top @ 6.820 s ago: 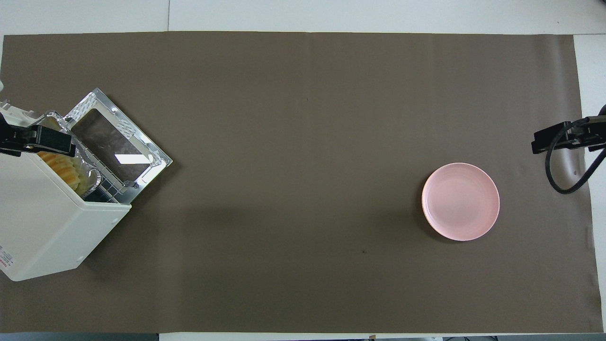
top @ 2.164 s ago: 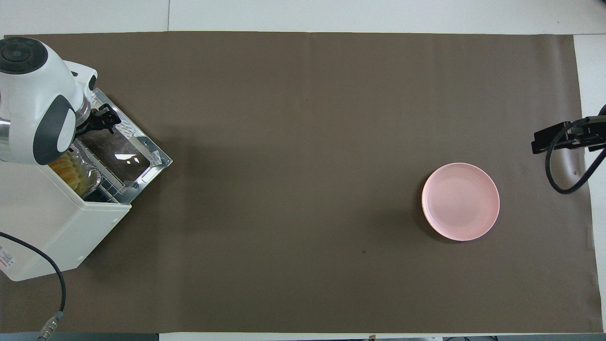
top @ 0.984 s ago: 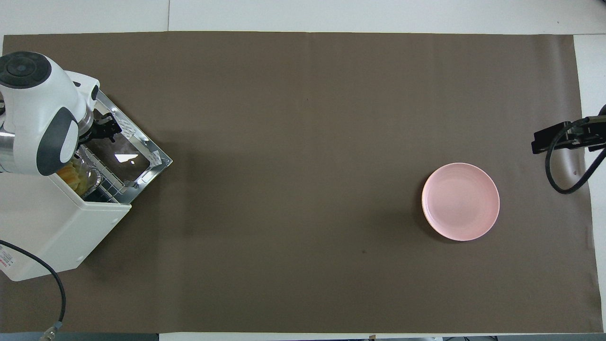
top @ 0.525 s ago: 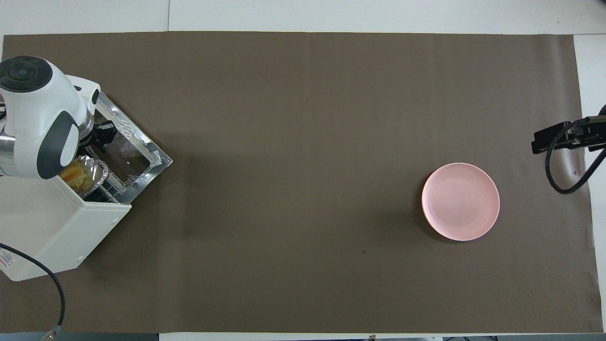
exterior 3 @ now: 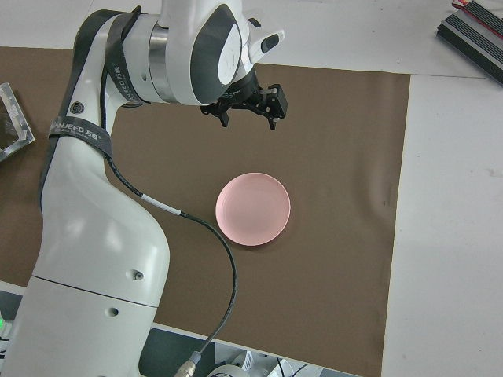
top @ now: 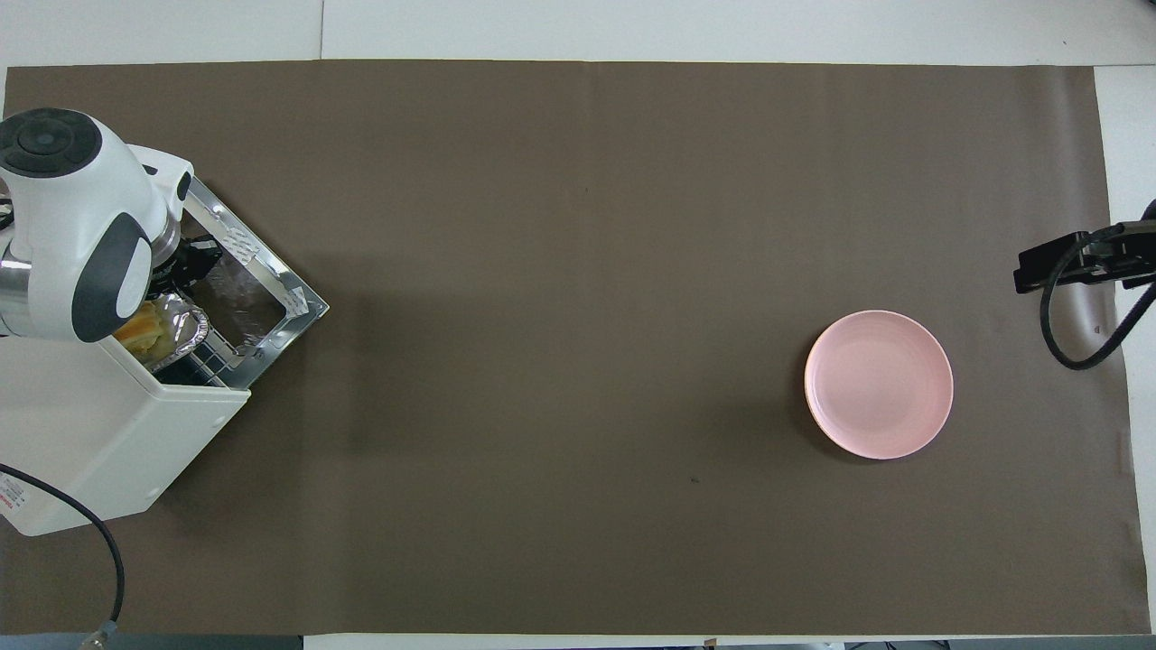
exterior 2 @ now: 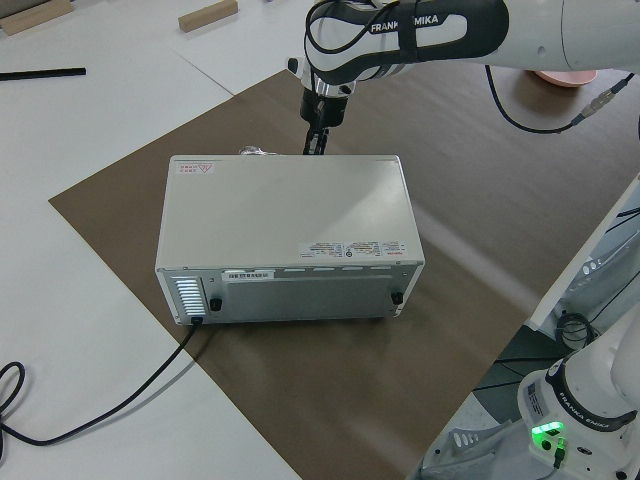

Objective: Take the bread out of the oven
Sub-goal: 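Reach the left gripper into the oven and grasp the foil tray, then pull the foil tray out of the oven with the left gripper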

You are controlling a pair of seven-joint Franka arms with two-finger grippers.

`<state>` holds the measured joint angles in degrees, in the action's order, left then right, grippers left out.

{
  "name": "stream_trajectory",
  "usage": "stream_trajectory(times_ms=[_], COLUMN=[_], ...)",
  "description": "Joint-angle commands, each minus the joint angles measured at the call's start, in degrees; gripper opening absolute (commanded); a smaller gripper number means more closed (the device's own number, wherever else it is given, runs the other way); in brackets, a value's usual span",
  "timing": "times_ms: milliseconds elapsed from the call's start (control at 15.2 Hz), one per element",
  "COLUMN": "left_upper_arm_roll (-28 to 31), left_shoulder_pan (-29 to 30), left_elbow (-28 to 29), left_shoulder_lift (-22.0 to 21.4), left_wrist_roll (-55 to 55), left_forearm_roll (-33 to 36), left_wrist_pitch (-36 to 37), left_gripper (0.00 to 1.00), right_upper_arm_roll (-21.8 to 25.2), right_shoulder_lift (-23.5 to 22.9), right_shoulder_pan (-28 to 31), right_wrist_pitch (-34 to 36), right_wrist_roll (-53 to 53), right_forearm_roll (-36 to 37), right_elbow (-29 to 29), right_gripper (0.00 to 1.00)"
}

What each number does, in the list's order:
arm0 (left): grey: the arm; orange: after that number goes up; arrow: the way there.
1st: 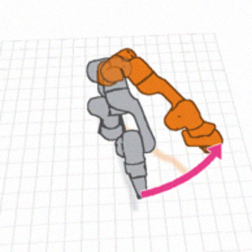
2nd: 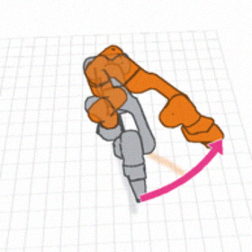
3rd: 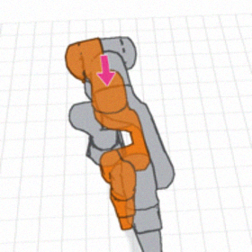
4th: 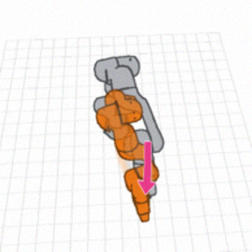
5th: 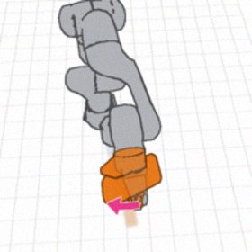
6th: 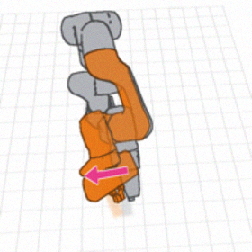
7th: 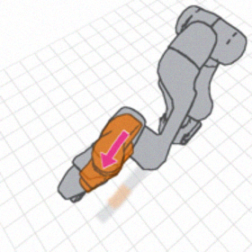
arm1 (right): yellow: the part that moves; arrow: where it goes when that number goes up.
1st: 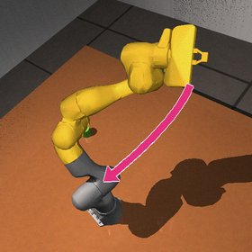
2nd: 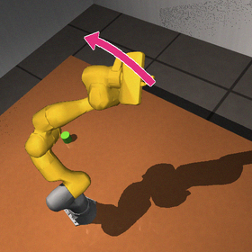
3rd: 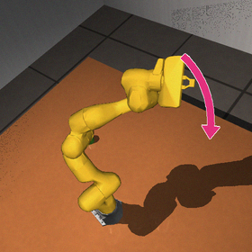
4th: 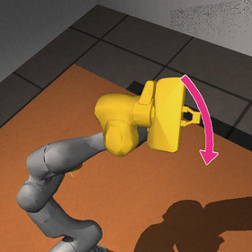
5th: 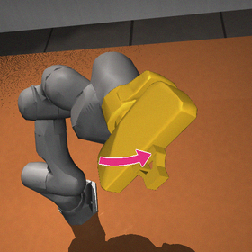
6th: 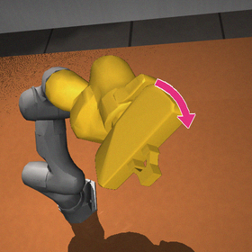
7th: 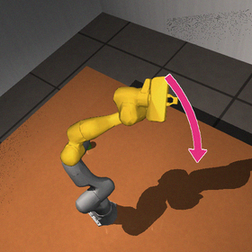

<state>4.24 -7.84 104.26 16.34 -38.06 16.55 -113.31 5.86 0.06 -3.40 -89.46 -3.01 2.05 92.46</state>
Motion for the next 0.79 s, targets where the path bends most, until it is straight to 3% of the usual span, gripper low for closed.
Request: stream_trajectory(times_ms=[0,262,590,721], left_upper_arm_roll=[-0.3,-0.2,-0.3,-0.3], left_shoulder_pan=[-1.6,-5.8,-14.6,-16.9], left_elbow=[-2.0,-7.0,-7.2,-7.4], left_shoulder_lift=[-0.3,1.7,1.9,1.9], left_wrist_roll=[0.7,0.6,0.4,0.4], left_forearm_roll=[0.5,-5.0,-6.5,-10.4], left_wrist_pitch=[-0.9,-1.1,-1.4,-2.0], left_gripper=[0.00,0.00,0.00,0.00], right_upper_arm_roll=[0.0,0.0,0.0,0.0], right_shoulder_lift=[0.7,0.7,0.7,0.7], right_shoulder_pan=[0.4,0.4,0.4,0.4], right_wrist_pitch=[0.8,0.8,0.8,0.8], right_wrist_roll=[-1.6,-1.6,-1.6,-1.6], right_forearm_roll=[-1.1,-1.1,-1.1,-1.1], right_elbow=[0.4,0.4,0.4,0.4], right_gripper=[1.00,1.00,1.00,1.00])
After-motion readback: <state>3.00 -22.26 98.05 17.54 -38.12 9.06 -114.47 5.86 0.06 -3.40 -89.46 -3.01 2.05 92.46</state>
